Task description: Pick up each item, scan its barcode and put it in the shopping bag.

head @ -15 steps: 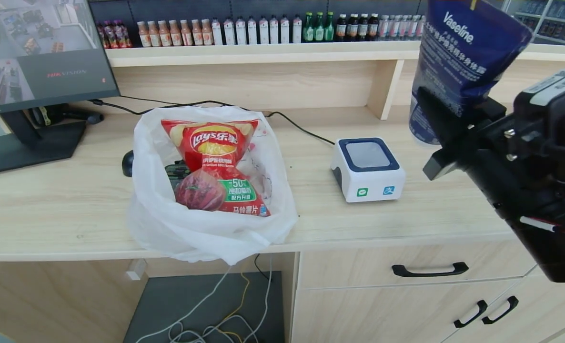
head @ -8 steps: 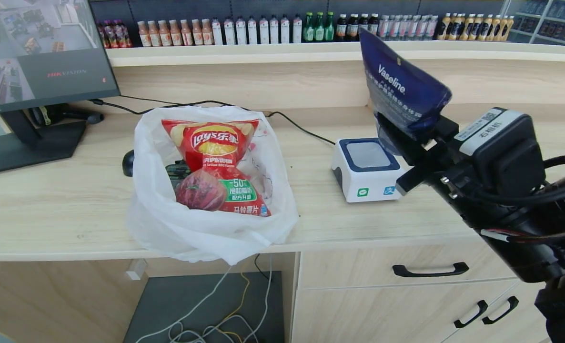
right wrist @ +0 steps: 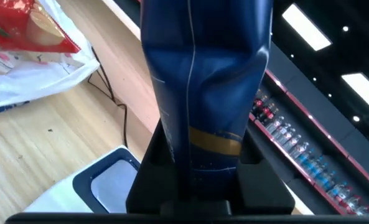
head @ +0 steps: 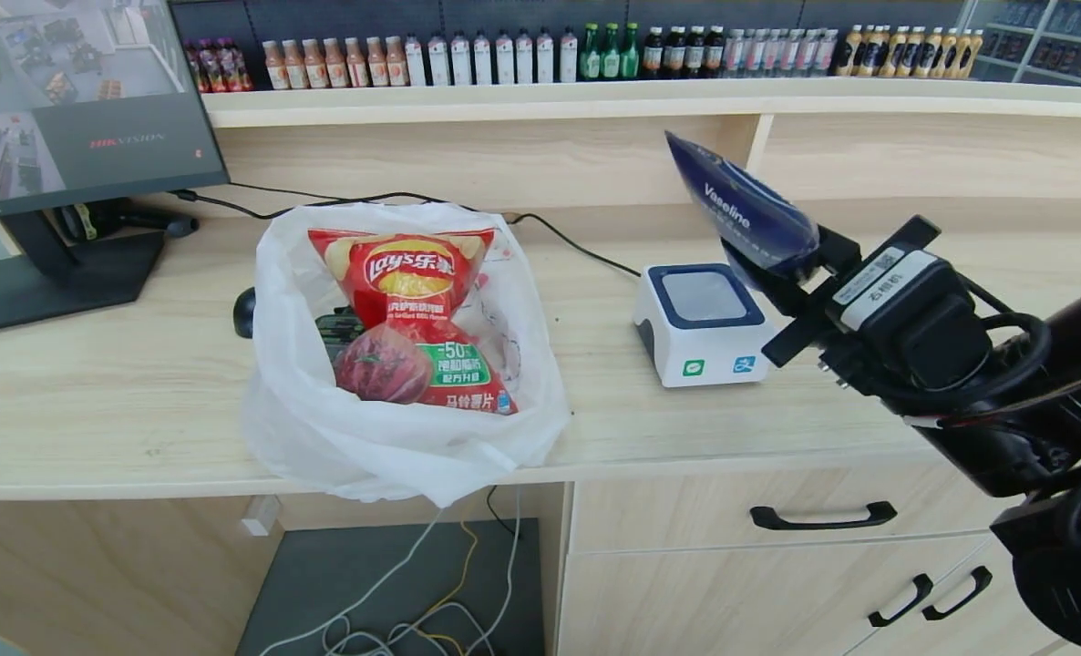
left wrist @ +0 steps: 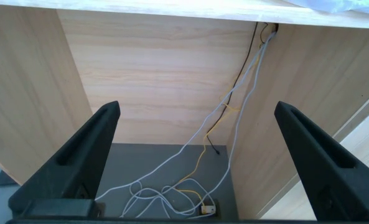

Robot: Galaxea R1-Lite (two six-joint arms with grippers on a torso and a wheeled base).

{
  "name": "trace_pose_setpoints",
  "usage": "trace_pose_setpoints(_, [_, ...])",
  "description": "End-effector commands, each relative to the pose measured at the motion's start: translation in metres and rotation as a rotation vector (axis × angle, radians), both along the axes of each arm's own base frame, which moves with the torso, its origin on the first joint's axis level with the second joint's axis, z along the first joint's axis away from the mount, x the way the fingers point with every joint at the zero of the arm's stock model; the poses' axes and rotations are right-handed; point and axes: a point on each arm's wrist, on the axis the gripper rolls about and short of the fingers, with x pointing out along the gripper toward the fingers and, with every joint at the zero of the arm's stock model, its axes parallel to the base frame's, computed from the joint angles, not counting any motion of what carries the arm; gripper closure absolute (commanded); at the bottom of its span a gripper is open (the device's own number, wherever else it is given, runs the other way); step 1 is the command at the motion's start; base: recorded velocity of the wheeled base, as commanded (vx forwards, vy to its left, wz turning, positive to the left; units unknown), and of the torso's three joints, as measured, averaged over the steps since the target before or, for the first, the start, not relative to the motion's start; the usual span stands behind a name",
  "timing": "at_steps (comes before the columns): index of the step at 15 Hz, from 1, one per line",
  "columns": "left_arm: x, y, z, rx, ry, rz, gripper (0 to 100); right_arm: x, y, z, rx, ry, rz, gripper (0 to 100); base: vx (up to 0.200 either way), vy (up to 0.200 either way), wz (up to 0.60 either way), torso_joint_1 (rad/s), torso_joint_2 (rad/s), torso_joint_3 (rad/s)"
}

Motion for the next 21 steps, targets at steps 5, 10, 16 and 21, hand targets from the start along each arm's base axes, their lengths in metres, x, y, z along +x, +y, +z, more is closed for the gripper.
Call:
trace_pose_setpoints(5, [0.0, 0.0, 0.0, 0.0, 0.0, 0.001, 0, 0.025, -0.001, -0.021, -0.104, 0.004, 0.031, 100, 0.0, 0.0, 0.0, 0.0, 0.0, 0.0])
trace_pose_setpoints(10, [0.0, 0.0, 0.0, 0.0, 0.0, 0.001, 0, 0.038, 0.006, -0.024, -0.123, -0.013, 0.059, 100, 0.0, 0.0, 0.0, 0.0, 0.0, 0.0])
trace_pose_setpoints(16, [0.0, 0.0, 0.0, 0.0, 0.0, 0.001, 0, 0.04, 0.007, -0.025, -0.13, -0.012, 0.081, 100, 0.0, 0.0, 0.0, 0.0, 0.0, 0.0])
trace_pose_setpoints(21, [0.0, 0.0, 0.0, 0.0, 0.0, 0.001, 0, 0.04, 0.008, -0.025, -0.129, -0.015, 0.084, 100, 0.0, 0.0, 0.0, 0.0, 0.0, 0.0])
